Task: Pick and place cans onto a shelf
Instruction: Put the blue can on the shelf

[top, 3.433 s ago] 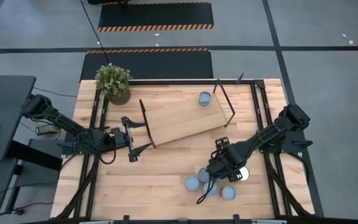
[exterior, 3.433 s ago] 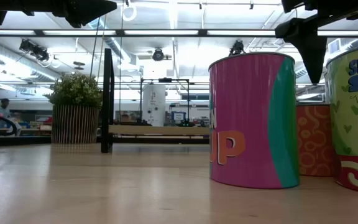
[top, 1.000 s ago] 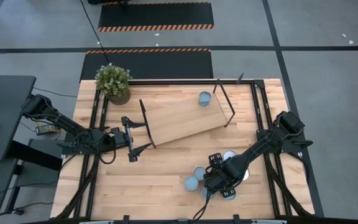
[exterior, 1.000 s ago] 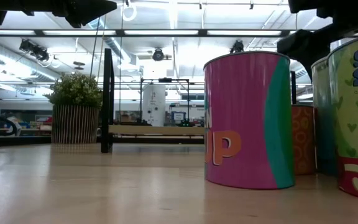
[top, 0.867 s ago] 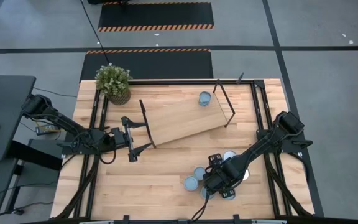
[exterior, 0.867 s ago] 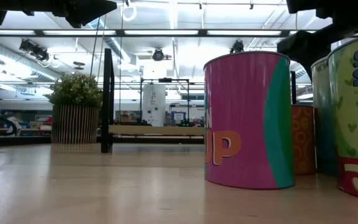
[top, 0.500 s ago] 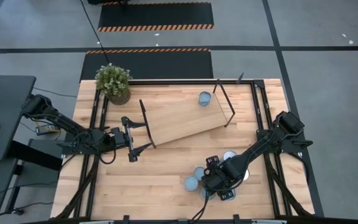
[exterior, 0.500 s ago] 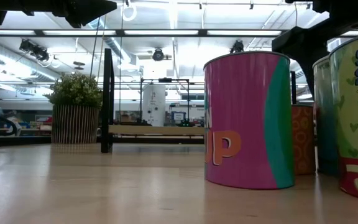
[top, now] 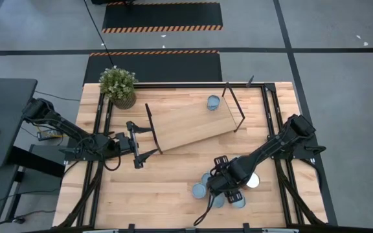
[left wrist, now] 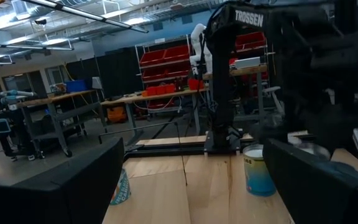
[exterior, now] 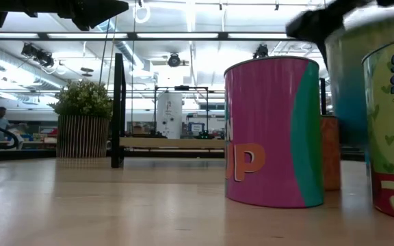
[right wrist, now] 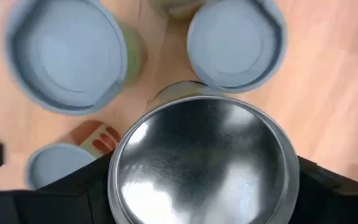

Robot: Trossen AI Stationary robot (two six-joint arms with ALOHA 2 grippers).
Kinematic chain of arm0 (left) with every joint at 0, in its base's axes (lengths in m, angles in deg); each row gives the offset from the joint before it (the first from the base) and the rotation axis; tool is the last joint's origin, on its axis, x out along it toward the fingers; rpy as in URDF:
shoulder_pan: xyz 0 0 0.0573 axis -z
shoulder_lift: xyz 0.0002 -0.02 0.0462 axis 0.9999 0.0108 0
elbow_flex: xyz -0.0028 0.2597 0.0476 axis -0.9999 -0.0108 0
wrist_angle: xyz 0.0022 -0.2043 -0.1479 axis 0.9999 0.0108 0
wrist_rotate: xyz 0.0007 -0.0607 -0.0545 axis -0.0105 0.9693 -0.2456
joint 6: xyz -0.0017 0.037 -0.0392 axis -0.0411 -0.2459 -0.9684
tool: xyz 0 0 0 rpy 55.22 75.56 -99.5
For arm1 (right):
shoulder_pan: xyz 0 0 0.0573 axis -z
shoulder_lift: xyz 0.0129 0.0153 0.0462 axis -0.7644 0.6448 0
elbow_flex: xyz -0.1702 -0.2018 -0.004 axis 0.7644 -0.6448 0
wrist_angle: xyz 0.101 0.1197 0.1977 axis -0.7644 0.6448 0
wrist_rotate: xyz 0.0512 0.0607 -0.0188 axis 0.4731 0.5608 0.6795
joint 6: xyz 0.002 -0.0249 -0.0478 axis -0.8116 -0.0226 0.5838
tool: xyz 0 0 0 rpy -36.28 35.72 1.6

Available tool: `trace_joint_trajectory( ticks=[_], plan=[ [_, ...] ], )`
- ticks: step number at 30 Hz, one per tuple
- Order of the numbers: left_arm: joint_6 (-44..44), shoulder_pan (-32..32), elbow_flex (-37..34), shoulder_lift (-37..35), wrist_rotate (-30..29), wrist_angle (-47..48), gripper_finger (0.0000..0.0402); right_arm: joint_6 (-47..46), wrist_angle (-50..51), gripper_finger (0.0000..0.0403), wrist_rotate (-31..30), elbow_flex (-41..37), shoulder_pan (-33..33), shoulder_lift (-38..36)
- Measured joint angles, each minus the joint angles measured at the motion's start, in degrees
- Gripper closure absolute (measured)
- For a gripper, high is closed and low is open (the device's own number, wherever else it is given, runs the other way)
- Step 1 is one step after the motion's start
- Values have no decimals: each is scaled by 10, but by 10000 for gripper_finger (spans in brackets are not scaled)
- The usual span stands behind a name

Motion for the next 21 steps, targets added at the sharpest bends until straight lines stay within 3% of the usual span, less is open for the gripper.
trace_joint_trajectory(
  ticks=[3, 6, 11, 21],
  plan=[
    [0, 0, 0, 0, 0, 0, 13, 22, 54, 84, -11, 46, 10, 0],
    [0, 0, 0, 0, 0, 0, 13, 57, 91, 87, -70, 79, 21, -7],
    [-8, 0, 0, 0, 0, 1, 13, 142, 81, 89, -129, 85, 70, -31],
    [-6, 0, 0, 0, 0, 2, 13, 307, 3, 89, -117, 84, 267, -34]
  ],
)
